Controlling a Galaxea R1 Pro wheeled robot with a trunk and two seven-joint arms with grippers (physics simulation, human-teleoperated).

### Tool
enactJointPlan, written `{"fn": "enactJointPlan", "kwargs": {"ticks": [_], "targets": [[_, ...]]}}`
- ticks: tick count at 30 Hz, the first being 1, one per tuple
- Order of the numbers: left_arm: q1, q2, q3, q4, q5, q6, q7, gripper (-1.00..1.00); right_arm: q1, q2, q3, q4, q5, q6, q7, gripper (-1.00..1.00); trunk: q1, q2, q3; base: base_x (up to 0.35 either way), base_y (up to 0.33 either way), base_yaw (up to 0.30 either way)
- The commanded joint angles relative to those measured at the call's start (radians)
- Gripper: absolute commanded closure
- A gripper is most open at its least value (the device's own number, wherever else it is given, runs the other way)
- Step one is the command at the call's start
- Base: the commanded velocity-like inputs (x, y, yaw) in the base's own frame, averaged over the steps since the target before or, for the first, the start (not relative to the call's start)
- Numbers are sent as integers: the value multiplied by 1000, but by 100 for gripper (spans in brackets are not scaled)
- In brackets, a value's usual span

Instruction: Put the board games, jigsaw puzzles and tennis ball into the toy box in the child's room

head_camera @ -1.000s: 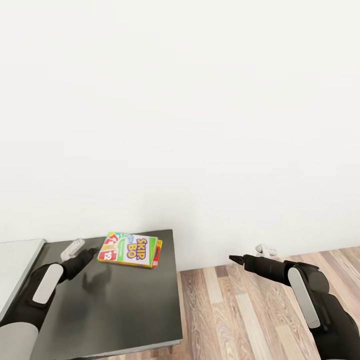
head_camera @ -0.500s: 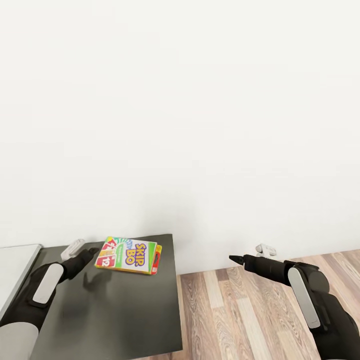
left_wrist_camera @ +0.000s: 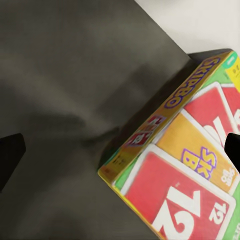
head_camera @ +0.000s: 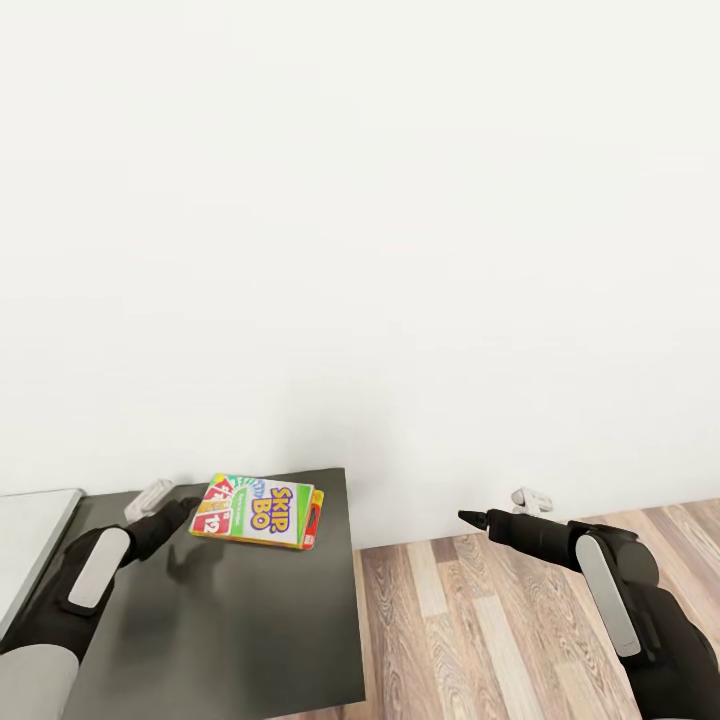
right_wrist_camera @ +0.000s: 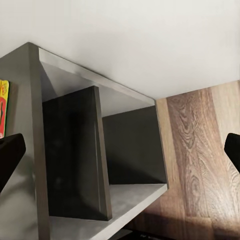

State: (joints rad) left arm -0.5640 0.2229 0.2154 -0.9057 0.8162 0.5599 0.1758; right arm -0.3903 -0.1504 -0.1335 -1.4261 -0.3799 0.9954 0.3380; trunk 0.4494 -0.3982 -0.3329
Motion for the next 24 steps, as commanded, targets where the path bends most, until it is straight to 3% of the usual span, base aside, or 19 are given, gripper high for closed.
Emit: {"fn": "enactJointPlan", "kwargs": {"ticks": [1,12,24], "targets": [[-1,-1,-3,5,10,5,8,-100,-1,0,-1,-1,9,4,10,-100,1,-2,-2,1,0,-86],[-1,-16,-15,114,10,3,7,-100,-1,0,-1,-1,9,5,10,-100,1,-2,-2,1,0,-57],[-1,-20,-18,135,11,3,7,-100,-1,0,-1,-1,9,5,10,-100,1,-2,-2,0,0,-57]]}}
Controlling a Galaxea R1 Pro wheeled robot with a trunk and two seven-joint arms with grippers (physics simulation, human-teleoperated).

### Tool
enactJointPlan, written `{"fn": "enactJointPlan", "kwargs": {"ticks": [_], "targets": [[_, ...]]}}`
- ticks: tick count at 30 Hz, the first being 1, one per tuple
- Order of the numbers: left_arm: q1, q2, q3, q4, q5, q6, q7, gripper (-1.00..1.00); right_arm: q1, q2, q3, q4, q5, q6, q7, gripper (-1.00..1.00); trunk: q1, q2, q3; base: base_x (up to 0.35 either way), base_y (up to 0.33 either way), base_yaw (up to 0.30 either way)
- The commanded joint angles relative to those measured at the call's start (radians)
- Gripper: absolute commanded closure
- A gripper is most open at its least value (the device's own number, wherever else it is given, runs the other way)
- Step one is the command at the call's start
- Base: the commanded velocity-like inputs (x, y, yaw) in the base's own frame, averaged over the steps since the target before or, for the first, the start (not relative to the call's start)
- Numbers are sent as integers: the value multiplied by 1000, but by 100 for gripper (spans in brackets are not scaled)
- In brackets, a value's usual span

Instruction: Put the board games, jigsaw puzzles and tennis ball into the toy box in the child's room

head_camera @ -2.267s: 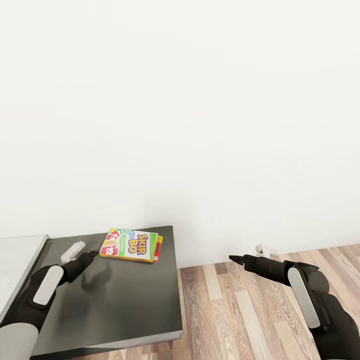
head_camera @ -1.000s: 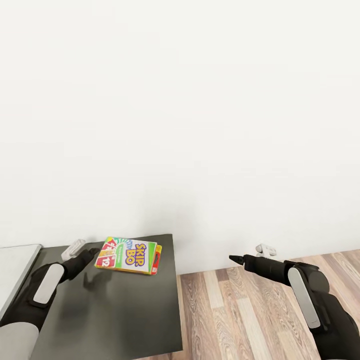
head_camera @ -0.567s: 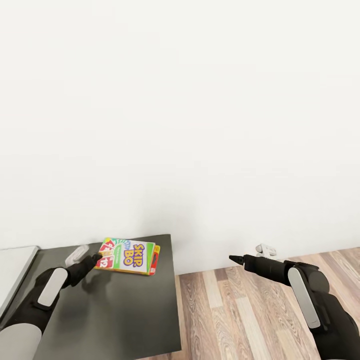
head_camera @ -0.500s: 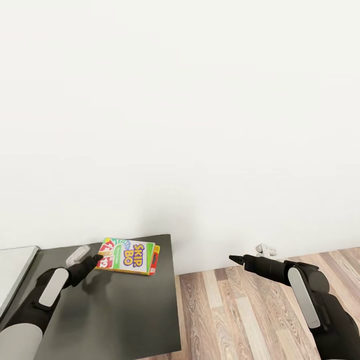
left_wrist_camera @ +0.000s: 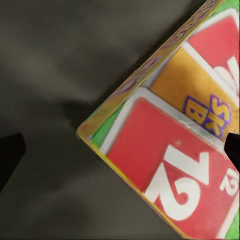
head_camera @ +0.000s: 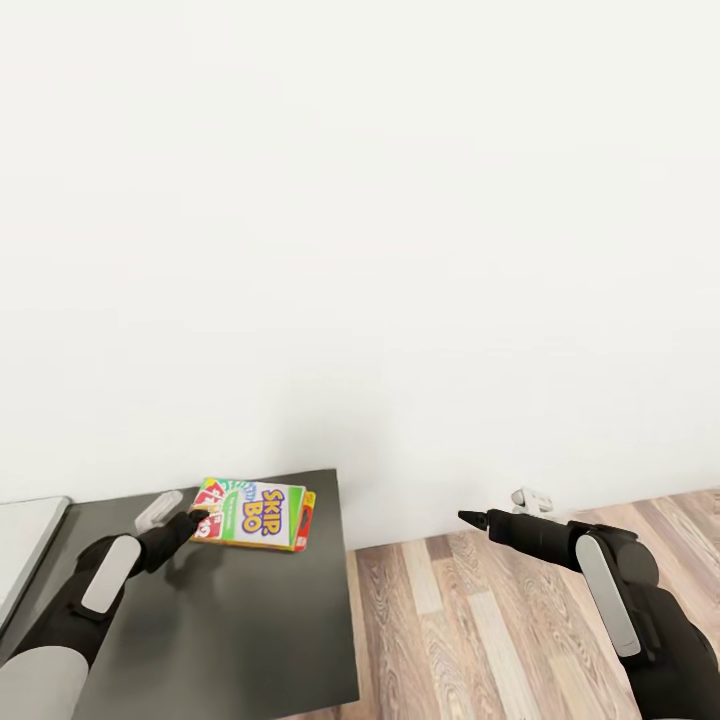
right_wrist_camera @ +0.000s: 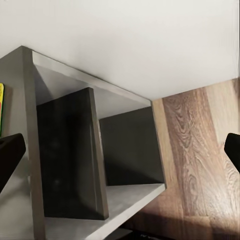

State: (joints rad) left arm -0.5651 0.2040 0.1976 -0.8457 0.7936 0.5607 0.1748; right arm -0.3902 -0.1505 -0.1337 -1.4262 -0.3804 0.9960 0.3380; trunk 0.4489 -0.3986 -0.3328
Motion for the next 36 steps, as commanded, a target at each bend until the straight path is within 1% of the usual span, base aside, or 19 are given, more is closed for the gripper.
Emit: {"fn": "enactJointPlan", "kwargs": {"ticks": [1,20,26,36], "targets": [[1,-1,-1,76,33,2,8,-100,-1,0,-1,0,9,4,10,-100,1,-1,-2,0,0,-183],[1,-2,-1,74,33,2,8,-100,-1,0,-1,0,9,4,10,-100,1,-1,-2,0,0,-223],[1,-2,-1,72,33,2,8,-100,-1,0,-1,0,9,4,10,-100,1,-1,-2,0,0,-82],[1,-2,0,55,33,2,8,-100,-1,0,-1,0,9,4,10,-100,1,-1,-2,0,0,-21]]}}
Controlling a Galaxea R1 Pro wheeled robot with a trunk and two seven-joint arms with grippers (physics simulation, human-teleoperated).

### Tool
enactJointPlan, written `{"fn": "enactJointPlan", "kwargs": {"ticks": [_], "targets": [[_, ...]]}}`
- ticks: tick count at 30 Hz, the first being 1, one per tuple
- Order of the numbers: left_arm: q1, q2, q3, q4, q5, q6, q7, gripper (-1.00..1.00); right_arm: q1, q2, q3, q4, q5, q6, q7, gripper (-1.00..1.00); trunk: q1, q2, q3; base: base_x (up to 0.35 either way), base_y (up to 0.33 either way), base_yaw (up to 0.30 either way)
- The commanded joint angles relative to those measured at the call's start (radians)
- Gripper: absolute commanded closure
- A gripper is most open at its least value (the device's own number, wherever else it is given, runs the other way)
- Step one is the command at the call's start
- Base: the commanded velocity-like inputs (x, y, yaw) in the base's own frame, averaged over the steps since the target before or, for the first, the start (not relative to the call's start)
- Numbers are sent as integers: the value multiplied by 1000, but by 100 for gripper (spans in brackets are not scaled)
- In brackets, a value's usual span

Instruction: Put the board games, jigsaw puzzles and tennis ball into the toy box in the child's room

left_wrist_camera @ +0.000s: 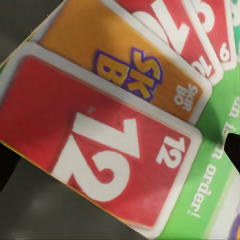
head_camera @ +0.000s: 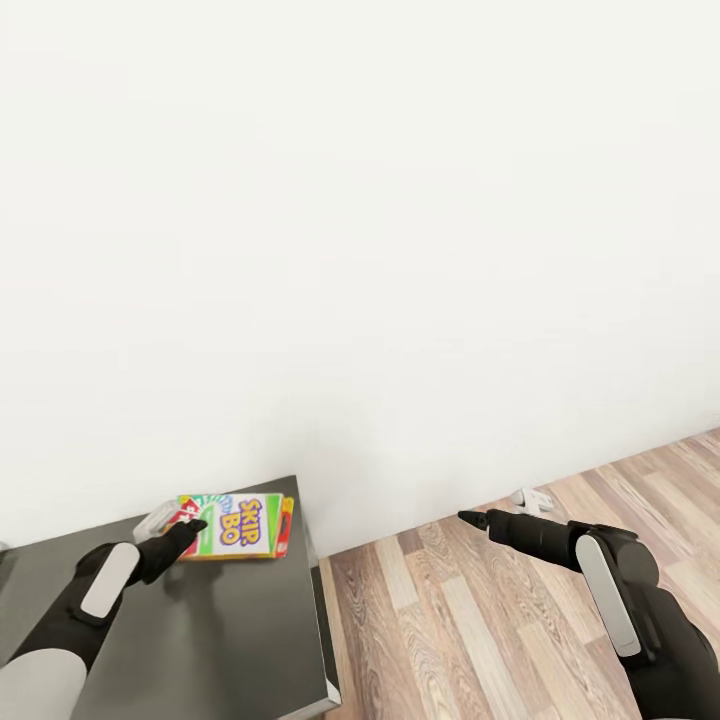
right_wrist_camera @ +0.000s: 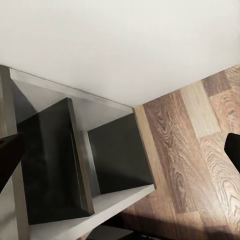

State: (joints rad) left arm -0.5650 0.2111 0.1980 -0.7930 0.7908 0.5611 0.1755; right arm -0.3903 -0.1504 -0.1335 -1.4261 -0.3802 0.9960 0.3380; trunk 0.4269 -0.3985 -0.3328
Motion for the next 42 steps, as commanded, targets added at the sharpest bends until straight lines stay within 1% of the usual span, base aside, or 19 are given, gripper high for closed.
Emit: {"fn": "enactJointPlan", "kwargs": {"ticks": [1,8,17,31,39,42], "targets": [[1,-9,0,2,36,2,7,-100,-1,0,-1,-1,9,4,10,-100,23,-1,-2,0,0,-7],[1,-9,0,-2,36,2,6,-100,-1,0,-1,-1,8,4,10,-100,23,-1,-2,0,0,-3],[1,-9,0,-3,36,1,-20,-100,-1,0,-1,-1,9,4,10,-100,23,-1,-2,0,0,0],[1,-9,0,-4,37,2,-32,-100,-1,0,-1,-1,9,4,10,-100,23,-1,-2,0,0,-1],[1,-12,0,-6,37,2,-62,-100,-1,0,-1,-1,9,4,10,-100,23,-1,-2,0,0,-123],[1,-18,0,-15,38,2,-74,-100,-1,0,-1,-1,9,4,10,-100,23,-1,-2,0,0,-97]]}}
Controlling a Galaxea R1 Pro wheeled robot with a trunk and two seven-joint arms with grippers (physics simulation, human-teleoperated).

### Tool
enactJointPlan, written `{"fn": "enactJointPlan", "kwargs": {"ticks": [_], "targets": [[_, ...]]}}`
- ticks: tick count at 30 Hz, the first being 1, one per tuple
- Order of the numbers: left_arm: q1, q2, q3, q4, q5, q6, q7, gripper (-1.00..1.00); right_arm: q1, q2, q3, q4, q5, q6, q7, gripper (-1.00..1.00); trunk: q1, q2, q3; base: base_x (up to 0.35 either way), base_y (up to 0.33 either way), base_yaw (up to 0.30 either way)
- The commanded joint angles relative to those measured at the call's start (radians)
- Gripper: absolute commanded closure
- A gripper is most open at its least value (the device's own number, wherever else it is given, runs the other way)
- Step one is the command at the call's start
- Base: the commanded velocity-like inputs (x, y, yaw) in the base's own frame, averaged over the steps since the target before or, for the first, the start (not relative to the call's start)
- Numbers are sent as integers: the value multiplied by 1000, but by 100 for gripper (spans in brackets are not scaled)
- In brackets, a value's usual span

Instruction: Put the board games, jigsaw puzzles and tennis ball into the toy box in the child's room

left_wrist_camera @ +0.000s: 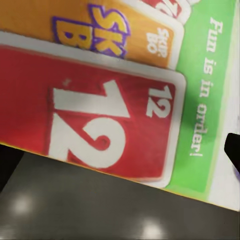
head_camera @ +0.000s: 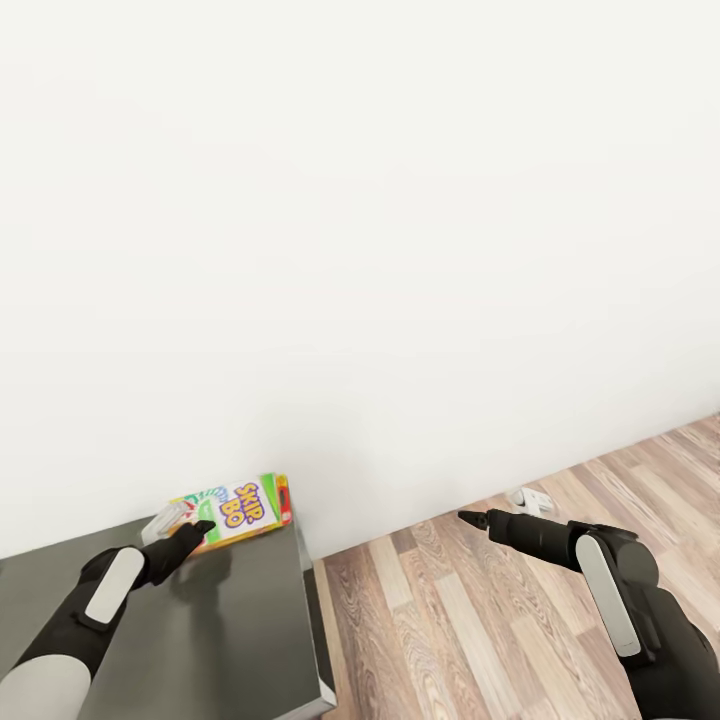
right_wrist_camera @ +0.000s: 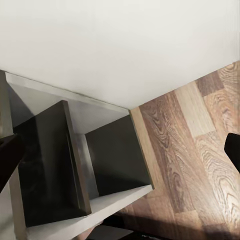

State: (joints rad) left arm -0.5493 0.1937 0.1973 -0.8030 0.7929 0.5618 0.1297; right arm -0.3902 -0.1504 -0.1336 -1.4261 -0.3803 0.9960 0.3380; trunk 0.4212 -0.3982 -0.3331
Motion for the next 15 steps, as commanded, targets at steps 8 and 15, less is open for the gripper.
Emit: {"fn": "enactJointPlan", "kwargs": {"ticks": [8,15], "targets": [[-15,-7,1,-23,35,1,-37,-100,-1,0,-1,0,9,4,10,-100,29,-2,-2,0,0,-40],[-15,-13,1,-28,35,1,-40,-100,-1,0,-1,0,8,4,10,-100,29,-2,-2,0,0,-10]]}}
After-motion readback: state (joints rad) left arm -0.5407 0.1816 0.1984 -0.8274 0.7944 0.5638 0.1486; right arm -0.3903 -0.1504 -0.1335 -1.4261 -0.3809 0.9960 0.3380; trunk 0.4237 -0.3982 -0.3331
